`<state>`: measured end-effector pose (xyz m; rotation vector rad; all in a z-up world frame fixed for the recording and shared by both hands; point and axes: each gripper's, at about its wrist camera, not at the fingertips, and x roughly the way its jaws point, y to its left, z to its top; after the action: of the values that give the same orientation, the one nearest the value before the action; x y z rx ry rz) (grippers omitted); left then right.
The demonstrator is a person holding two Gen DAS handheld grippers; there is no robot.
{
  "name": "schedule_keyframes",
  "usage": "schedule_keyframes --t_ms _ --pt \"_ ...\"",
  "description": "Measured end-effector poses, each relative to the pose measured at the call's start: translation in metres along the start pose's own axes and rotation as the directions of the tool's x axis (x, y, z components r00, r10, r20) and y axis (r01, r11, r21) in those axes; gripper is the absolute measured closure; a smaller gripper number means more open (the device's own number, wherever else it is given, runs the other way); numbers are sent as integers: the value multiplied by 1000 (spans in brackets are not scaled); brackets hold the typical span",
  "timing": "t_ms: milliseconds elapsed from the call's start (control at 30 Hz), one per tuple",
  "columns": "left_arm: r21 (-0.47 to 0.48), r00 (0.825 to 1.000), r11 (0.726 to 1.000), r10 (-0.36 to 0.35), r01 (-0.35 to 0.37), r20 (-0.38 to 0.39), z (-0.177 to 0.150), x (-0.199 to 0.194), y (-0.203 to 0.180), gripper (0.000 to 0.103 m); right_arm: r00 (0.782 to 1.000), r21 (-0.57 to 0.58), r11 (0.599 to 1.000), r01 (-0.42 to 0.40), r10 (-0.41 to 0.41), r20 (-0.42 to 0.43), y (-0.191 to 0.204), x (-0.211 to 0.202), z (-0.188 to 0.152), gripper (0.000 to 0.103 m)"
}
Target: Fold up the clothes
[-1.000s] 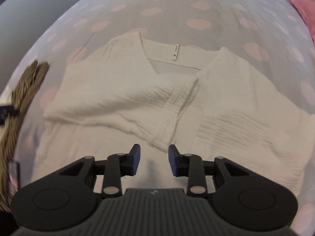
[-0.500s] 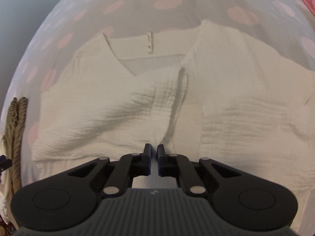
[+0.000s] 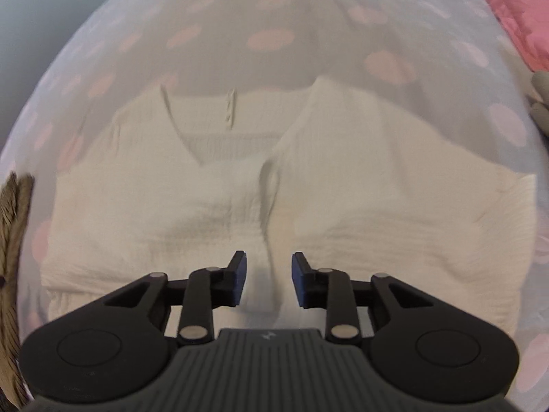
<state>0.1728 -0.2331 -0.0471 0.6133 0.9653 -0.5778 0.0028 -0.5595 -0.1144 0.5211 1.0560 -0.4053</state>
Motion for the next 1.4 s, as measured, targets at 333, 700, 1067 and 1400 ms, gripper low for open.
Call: schedule_keyframes --t_ms 333,700,1067,1400 --pt "20 1000 1000 6 -6 1 5 2 -13 77 998 81 996 46 -48 28 -52 -24 -2 69" --pt "20 1000 1000 13 -13 -3 3 1 -11 77 994 -78 992 97 -100 -34 8 41 -16 67" --pt "3 998 999 33 -33 -47 -2 12 1 77 977 -119 974 194 -202 -69 7 55 -19 91" --pt "0 998 999 34 -35 -52 -6 11 6 77 998 -21 997 69 -69 6 7 -22 2 92"
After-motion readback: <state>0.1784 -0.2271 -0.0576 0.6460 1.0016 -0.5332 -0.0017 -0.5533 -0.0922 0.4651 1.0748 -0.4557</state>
